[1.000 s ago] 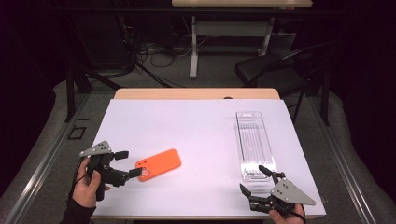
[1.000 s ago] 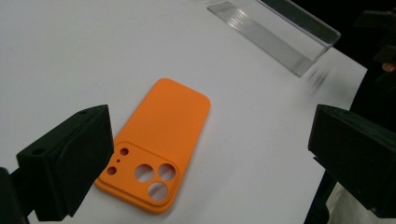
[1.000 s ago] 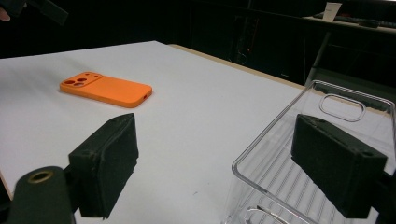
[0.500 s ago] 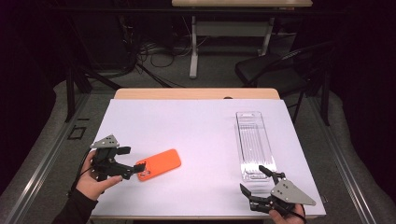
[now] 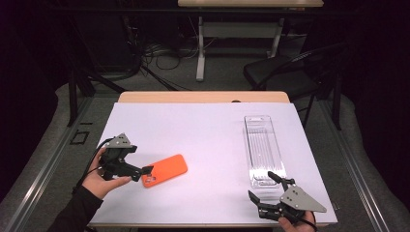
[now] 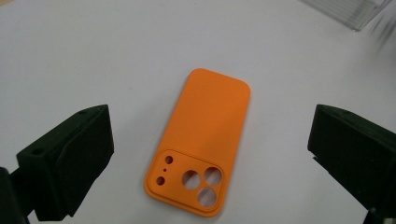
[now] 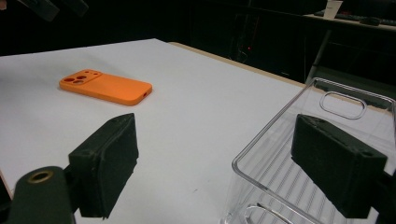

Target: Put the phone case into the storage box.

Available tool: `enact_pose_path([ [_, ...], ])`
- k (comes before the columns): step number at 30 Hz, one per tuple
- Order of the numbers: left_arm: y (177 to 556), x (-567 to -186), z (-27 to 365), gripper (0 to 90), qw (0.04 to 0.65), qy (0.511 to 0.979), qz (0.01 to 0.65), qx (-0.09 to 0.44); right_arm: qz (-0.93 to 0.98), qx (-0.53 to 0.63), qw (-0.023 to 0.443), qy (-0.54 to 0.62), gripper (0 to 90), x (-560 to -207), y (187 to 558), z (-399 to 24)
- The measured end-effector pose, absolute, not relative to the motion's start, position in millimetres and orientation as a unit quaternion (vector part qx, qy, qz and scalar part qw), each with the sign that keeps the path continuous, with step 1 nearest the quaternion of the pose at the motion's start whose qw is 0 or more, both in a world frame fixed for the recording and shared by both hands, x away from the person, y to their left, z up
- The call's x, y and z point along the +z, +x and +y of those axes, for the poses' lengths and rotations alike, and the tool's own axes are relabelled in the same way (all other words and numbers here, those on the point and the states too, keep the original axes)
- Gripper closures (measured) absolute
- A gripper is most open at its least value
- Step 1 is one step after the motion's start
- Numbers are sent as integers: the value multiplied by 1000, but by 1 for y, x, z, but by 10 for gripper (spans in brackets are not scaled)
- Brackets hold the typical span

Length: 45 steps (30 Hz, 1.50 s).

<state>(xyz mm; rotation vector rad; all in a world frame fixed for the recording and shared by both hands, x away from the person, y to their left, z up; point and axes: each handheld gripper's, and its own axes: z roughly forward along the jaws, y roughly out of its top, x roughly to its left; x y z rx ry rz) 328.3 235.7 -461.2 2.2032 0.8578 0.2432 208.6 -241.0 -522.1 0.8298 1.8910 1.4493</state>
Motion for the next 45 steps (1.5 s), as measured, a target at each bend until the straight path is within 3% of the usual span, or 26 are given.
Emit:
enact_pose_path([
  [18, 346, -468, 210, 3, 264, 917, 280, 107, 716, 546, 303, 311, 142, -523, 209, -241],
  [45, 376, -487, 187, 4, 179, 944, 266, 74, 722, 543, 297, 310, 142, -524, 210, -240],
])
